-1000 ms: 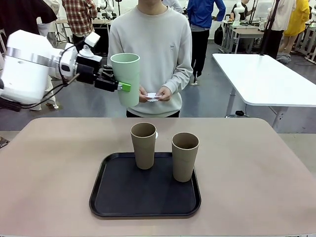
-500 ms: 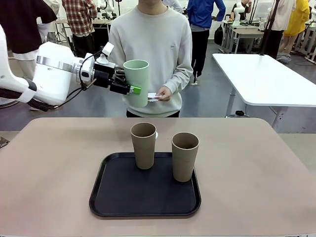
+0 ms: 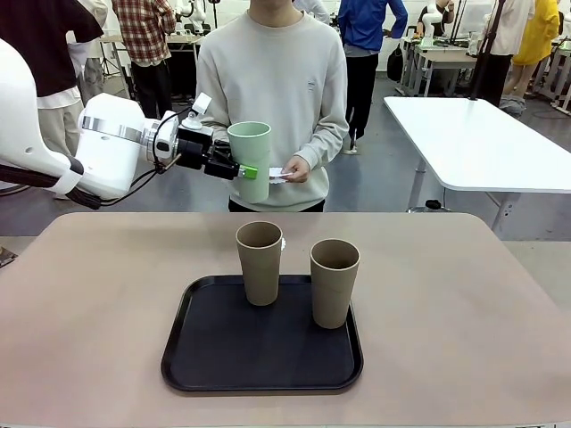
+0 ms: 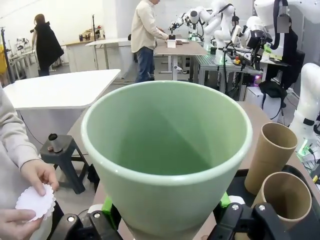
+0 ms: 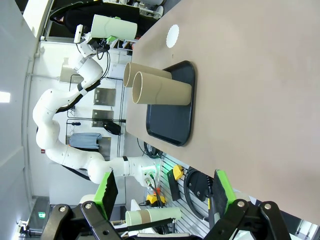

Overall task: Place coasters on the table and set cups on them.
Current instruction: Pick up one Reusable plastic cup and place it on a coaster set by the human.

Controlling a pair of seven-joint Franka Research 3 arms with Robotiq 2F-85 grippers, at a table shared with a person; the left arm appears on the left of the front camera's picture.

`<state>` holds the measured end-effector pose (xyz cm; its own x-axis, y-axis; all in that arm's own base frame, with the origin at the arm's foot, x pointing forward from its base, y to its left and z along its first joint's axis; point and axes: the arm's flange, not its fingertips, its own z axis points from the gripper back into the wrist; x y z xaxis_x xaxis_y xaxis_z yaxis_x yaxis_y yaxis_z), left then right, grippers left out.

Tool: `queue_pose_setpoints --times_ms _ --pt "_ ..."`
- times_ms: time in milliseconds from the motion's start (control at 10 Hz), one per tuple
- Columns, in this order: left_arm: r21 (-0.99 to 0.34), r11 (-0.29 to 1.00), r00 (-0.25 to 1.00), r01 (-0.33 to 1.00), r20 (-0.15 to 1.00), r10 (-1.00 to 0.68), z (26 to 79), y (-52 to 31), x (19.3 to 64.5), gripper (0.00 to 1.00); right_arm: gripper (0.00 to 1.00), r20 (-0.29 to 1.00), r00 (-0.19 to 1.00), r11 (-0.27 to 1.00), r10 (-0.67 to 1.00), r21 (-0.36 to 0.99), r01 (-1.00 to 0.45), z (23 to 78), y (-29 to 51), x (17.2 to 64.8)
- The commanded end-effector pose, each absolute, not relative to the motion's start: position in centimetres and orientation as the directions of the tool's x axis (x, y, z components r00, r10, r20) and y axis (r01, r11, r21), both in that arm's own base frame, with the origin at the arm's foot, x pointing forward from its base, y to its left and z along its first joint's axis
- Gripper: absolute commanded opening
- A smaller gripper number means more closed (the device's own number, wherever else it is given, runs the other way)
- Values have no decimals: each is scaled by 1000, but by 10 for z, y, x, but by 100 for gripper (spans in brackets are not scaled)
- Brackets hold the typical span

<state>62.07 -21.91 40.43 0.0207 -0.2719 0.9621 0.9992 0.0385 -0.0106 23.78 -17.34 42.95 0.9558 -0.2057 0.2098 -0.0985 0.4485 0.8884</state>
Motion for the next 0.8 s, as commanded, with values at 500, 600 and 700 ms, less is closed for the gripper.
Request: queue_pose_setpoints --times_ms 500,600,700 --pt "-14 17 18 1000 961 -275 394 -223 630 86 100 218 952 443 -216 891 -103 429 -174 240" --pt "-14 12 17 1000 961 -276 384 -226 638 86 100 218 952 443 -216 891 -103 429 -174 240" --pt "-22 4 22 1000 965 -260 376 -230 644 86 100 218 952 443 -216 891 -103 429 -174 240"
